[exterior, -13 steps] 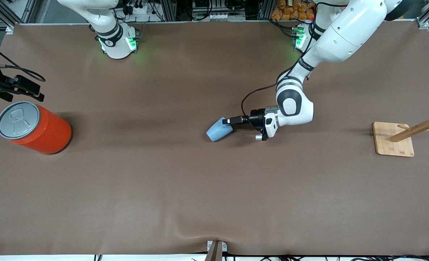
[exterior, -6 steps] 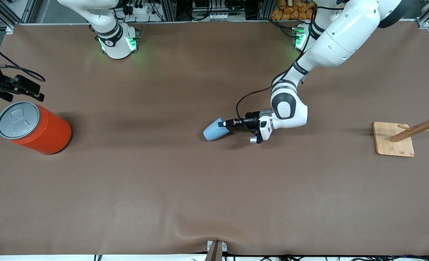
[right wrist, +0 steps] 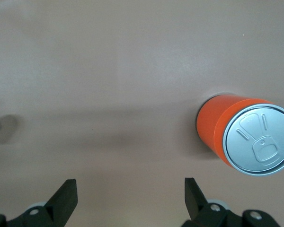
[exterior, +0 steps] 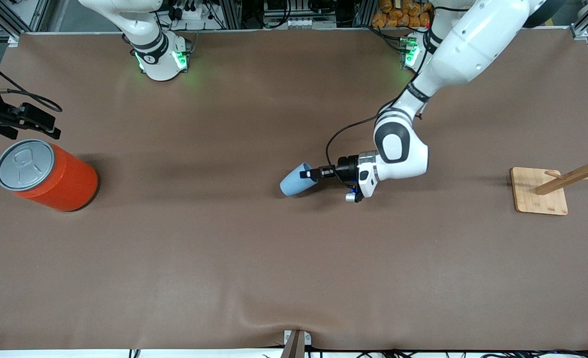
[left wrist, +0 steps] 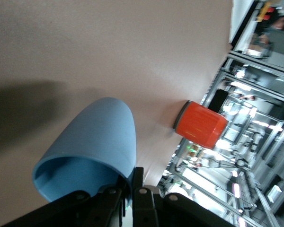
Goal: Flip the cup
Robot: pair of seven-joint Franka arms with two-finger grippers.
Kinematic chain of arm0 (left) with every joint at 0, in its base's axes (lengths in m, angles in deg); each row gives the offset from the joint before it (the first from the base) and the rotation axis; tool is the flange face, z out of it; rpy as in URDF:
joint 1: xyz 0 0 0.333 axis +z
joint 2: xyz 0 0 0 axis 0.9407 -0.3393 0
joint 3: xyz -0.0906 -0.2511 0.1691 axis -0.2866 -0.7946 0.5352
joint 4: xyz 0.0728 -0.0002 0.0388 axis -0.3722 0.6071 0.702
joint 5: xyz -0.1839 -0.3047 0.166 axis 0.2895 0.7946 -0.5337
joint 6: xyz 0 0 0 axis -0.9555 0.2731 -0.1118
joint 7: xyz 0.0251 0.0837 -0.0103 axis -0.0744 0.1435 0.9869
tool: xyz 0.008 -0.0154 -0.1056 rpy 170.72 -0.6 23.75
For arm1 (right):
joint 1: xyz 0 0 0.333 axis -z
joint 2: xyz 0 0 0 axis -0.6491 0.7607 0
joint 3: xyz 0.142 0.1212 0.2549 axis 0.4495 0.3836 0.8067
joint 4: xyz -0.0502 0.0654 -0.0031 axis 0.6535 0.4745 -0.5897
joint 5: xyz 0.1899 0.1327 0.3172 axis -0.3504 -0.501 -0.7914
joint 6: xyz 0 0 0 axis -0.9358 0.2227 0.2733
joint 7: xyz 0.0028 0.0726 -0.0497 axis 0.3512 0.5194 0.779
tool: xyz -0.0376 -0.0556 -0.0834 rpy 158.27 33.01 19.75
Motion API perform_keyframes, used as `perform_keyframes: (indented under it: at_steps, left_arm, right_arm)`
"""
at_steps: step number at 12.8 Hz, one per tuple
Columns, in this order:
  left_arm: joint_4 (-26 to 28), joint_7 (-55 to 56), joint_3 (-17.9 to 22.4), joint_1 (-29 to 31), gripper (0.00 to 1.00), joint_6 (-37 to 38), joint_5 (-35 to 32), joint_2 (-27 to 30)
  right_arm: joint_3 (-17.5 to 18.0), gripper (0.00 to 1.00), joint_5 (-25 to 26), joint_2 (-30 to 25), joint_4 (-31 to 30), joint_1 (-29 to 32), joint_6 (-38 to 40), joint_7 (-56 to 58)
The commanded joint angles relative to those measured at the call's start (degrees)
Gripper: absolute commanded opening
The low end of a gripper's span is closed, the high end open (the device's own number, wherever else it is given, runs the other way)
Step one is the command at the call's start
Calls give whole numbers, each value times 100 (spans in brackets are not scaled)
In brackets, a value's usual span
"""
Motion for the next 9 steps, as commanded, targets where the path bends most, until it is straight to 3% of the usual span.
perform_keyframes:
  at_steps: [1, 6, 9]
  left_arm:
    - [212, 1765, 69, 188, 0, -29, -1450, 937]
    - [203, 4361, 96, 741, 0, 568, -5386, 1606]
    - [238, 4409, 78, 1374, 0, 894, -7085, 1669]
  right_arm:
    - [58, 100, -19, 64, 136, 87, 80, 0]
    - [58, 100, -28, 64, 136, 78, 80, -9]
    - [58, 100, -28, 64, 136, 87, 72, 0]
